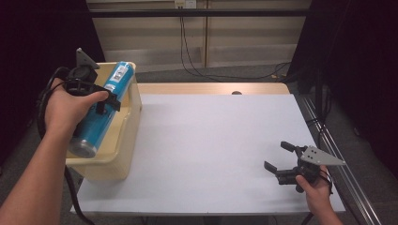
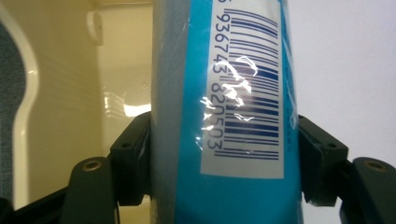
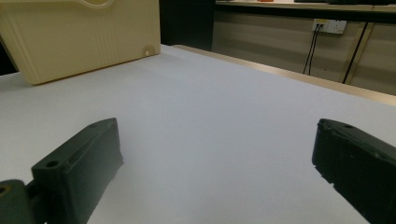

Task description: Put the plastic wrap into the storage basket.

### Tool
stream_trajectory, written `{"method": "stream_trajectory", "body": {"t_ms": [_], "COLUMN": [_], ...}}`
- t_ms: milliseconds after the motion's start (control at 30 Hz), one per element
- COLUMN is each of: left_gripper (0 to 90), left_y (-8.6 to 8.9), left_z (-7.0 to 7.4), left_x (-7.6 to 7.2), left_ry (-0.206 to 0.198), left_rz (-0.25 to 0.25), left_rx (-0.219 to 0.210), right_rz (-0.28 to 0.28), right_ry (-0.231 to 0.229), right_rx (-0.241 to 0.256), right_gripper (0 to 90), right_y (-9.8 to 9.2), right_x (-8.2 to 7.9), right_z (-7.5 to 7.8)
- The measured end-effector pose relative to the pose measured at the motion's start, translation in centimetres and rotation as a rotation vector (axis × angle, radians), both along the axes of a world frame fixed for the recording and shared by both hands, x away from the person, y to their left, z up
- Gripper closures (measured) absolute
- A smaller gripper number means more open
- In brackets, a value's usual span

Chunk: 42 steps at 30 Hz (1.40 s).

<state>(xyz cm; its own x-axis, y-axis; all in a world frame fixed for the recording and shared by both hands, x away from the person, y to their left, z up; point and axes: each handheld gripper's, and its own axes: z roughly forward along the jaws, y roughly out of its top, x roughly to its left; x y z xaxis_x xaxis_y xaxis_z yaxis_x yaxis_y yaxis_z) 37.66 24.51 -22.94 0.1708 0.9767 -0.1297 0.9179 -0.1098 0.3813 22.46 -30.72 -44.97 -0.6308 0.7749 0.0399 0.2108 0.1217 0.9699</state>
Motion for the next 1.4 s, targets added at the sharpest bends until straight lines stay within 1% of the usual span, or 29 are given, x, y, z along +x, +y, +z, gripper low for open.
{"method": "stream_trajectory", "body": {"t_ms": [33, 67, 133, 167, 267, 433, 467, 533, 567, 633, 733, 800, 867, 933, 967, 1067, 1167, 1267, 1300, 1333, 1367, 1400], "left_gripper": [32.2, 32.2, 32.2, 32.2, 32.2, 32.1, 32.1, 32.1, 32.1, 32.1, 32.0, 32.0, 32.0, 31.9, 31.9, 31.8, 31.6, 31.3, 31.8, 31.8, 37.8, 39.1], "left_y": [0.5, 0.5, 1.1, 1.3, 1.8, 2.4, 2.4, 2.5, 2.5, 2.5, 2.5, 2.5, 2.6, 2.6, 2.6, 2.6, 2.5, 2.6, 2.6, 2.7, 2.9, 2.7], "left_z": [0.0, 0.0, -0.2, -0.4, -0.8, -1.7, -2.0, -2.7, -2.7, -3.1, -3.8, -3.9, -4.3, -4.5, -4.7, -4.8, -4.9, -4.9, -4.7, -4.2, -3.2, -1.5], "left_x": [-0.3, -0.3, -0.7, -0.9, -1.3, -1.9, -2.0, -2.0, -2.0, -2.0, -2.0, -1.9, -1.8, -1.8, -1.7, -1.7, -1.8, -1.7, -1.7, -1.8, -2.0, -2.0], "left_ry": [0.001, 0.001, 0.005, 0.004, 0.009, 0.024, 0.030, 0.037, 0.037, 0.051, 0.061, 0.067, 0.085, 0.087, 0.096, 0.102, 0.097, 0.104, 0.093, 0.061, 0.015, -0.007], "left_rz": [0.010, 0.010, 0.011, 0.024, 0.029, 0.037, 0.042, 0.051, 0.051, 0.045, 0.057, 0.057, 0.053, 0.059, 0.059, 0.061, 0.069, 0.073, 0.075, 0.085, 0.088, 0.085], "left_rx": [0.009, 0.009, 0.009, 0.004, 0.021, 0.021, 0.016, 0.014, 0.014, 0.014, 0.000, -0.004, -0.003, -0.003, -0.004, -0.009, 0.001, -0.003, 0.000, -0.007, -0.046, -0.074], "right_rz": [0.002, 0.002, 0.001, 0.001, -0.002, 0.000, 0.000, 0.000, 0.002, 0.002, 0.000, -0.002, -0.001, 0.001, 0.001, -0.001, -0.001, 0.003, 0.004, 0.004, 0.004, 0.001], "right_ry": [0.000, 0.000, -0.001, -0.001, -0.001, -0.002, -0.002, -0.004, -0.004, -0.005, -0.004, -0.003, -0.003, -0.003, -0.004, -0.002, -0.005, -0.003, -0.004, -0.004, -0.004, -0.004], "right_rx": [0.000, 0.000, -0.001, -0.001, -0.001, -0.002, -0.001, -0.002, -0.002, -0.003, 0.000, 0.002, 0.000, 0.000, 0.000, 0.000, 0.000, -0.004, -0.004, -0.004, -0.003, -0.003], "right_gripper": [0.9, 0.9, 0.9, 0.9, 0.9, 1.0, 1.0, 1.0, 1.0, 1.0, 0.9, 0.9, 0.9, 0.9, 0.9, 1.0, 1.0, 1.0, 1.0, 1.0, 0.9, 0.9], "right_y": [0.0, 0.0, 0.0, 0.0, 0.0, 0.1, 0.1, 0.1, 0.1, 0.1, 0.1, 0.1, 0.1, 0.1, 0.1, 0.1, 0.2, 0.2, 0.2, 0.2, 0.2, 0.2], "right_x": [0.0, 0.0, 0.0, 0.0, 0.0, 0.0, 0.0, 0.0, 0.0, 0.0, 0.0, 0.0, 0.0, 0.0, 0.0, 0.0, 0.1, 0.1, 0.0, 0.0, 0.0, 0.1], "right_z": [0.0, 0.0, 0.0, 0.0, 0.1, 0.1, 0.1, 0.1, 0.1, 0.1, 0.1, 0.1, 0.1, 0.2, 0.2, 0.2, 0.2, 0.1, 0.2, 0.2, 0.2, 0.2]}}
